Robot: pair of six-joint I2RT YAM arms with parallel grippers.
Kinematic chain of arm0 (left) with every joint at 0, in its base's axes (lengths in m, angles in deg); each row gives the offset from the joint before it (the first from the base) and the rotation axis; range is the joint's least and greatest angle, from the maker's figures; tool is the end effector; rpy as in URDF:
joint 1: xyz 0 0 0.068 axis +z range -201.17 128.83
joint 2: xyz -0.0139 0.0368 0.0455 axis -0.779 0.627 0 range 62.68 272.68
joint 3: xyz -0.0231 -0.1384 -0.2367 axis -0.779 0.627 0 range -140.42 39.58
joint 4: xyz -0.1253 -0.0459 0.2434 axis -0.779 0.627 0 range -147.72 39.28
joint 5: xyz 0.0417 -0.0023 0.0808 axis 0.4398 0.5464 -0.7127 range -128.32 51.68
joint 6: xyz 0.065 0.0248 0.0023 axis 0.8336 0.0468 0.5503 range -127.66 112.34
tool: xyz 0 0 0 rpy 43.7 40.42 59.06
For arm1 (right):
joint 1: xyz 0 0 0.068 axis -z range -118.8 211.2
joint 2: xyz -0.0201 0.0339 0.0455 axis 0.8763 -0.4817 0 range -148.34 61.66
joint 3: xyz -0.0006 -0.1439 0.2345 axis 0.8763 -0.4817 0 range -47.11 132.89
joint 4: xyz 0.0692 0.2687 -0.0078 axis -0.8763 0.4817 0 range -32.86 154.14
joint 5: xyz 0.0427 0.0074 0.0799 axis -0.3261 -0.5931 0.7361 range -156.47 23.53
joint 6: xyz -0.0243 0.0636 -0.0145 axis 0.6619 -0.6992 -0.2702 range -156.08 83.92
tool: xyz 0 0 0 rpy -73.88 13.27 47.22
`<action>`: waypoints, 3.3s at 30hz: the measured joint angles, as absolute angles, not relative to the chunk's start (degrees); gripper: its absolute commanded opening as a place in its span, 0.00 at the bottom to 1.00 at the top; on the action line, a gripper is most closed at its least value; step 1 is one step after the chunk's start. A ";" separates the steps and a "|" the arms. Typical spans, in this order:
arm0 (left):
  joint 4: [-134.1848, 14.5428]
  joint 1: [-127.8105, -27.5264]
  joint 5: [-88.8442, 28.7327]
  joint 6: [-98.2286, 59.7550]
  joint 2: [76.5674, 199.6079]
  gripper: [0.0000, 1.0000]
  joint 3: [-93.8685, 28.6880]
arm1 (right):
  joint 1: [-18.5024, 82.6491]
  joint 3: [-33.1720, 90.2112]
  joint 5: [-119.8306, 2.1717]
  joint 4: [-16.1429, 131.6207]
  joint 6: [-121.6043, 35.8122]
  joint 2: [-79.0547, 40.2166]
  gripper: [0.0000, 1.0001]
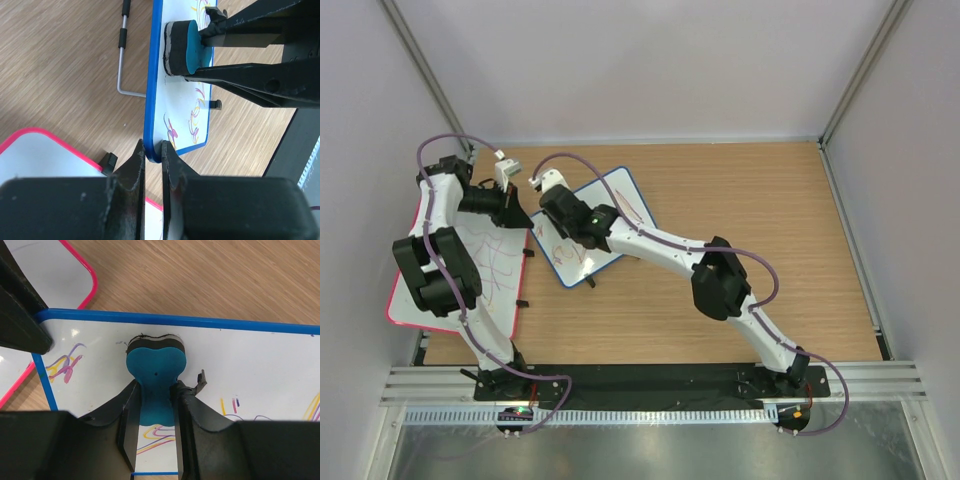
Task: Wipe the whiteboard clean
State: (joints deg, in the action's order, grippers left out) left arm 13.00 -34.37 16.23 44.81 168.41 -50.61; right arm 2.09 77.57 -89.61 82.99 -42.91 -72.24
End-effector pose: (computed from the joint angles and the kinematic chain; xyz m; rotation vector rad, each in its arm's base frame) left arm 0.3654 0.0622 0.2509 0.7659 2.2503 -0.9641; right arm 0.3149 0.4833 0.2502 -0.7330 2.0068 0.2362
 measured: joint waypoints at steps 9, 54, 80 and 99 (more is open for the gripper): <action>13.00 -33.91 14.59 44.70 168.20 0.00 -50.55 | 0.56 85.44 -91.66 85.52 -40.84 -76.97 0.01; 13.02 -34.72 16.18 45.58 166.21 0.00 -50.50 | -3.62 84.21 -91.03 84.30 -38.10 -76.38 0.01; 12.69 -35.42 17.01 45.12 165.40 0.04 -50.35 | -1.85 69.22 -92.93 74.55 -33.40 -68.64 0.01; 7.34 -35.42 15.75 43.63 166.93 0.32 -49.74 | 0.75 59.65 -87.09 63.23 -39.13 -66.52 0.01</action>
